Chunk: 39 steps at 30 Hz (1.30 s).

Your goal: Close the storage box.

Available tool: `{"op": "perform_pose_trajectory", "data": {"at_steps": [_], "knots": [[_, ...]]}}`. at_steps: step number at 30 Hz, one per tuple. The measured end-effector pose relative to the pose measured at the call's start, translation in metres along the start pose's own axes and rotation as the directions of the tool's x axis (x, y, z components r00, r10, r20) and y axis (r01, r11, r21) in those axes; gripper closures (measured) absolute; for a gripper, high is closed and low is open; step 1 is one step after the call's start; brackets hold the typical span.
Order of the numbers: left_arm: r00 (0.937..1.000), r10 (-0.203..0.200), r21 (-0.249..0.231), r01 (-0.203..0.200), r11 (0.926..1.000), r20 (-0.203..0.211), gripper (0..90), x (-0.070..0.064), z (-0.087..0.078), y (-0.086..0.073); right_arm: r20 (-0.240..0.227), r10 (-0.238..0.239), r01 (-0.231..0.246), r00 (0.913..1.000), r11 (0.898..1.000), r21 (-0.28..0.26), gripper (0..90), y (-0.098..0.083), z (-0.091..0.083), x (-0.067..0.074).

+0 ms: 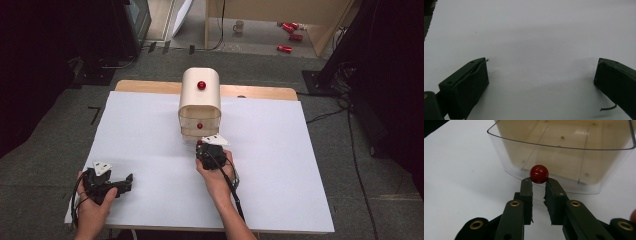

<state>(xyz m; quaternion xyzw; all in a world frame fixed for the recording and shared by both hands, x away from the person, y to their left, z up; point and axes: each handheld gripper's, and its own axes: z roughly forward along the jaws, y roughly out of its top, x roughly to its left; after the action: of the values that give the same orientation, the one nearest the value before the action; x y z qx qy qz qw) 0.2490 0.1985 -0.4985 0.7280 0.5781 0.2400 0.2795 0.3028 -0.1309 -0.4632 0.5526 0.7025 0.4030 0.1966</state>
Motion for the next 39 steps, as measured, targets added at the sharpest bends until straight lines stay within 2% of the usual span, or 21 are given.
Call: {"op": "perform_pose_trajectory", "data": {"at_steps": [12, 21, 22, 25, 30, 34, 37, 39], "knots": [[1.0000, 0.000, 0.000, 0.000, 1.0000, 0.000, 0.0, 0.000, 0.000, 0.000, 0.007, 0.007, -0.007, 1.0000, 1.000, 0.001, 78.5, 0.003, 0.015, -0.005], [1.0000, 0.000, 0.000, 0.000, 1.0000, 0.000, 0.0, 0.000, 0.000, 0.000, 0.002, 0.000, 0.000, 1.0000, 1.000, -0.002, 76.0, 0.003, 0.019, -0.007], [1.0000, 0.000, 0.000, 0.000, 1.0000, 0.000, 0.0, 0.000, 0.000, 0.000, 0.005, -0.001, 0.001, 1.0000, 1.000, -0.005, 72.8, 0.003, 0.018, -0.007], [1.0000, 0.000, 0.000, 0.000, 1.0000, 0.000, 0.0, 0.000, 0.000, 0.000, -0.003, 0.003, -0.003, 1.0000, 1.000, -0.013, 55.2, 0.004, 0.015, -0.010], [1.0000, 0.000, -0.001, 0.000, 1.0000, 0.000, 0.0, 0.000, 0.000, 0.000, 0.025, -0.039, 0.039, 0.9989, 0.999, 0.024, 14.2, 0.004, 0.006, -0.016], [1.0000, -0.001, -0.001, 0.001, 1.0000, 0.000, 0.0, 0.000, 0.000, 0.000, 0.011, -0.042, 0.041, 0.9991, 0.999, 0.031, 0.0, 0.003, -0.005, -0.027], [1.0000, 0.000, -0.001, 0.000, 1.0000, 0.000, 0.0, 0.000, 0.000, 0.000, 0.018, -0.075, 0.074, 0.9970, 0.997, 0.037, 0.0, -0.001, -0.015, -0.036], [1.0000, -0.001, -0.001, 0.001, 1.0000, 0.000, 0.0, 0.000, 0.000, 0.000, 0.026, -0.074, 0.073, 0.9969, 0.996, 0.043, 0.0, -0.003, -0.019, -0.040]]}}
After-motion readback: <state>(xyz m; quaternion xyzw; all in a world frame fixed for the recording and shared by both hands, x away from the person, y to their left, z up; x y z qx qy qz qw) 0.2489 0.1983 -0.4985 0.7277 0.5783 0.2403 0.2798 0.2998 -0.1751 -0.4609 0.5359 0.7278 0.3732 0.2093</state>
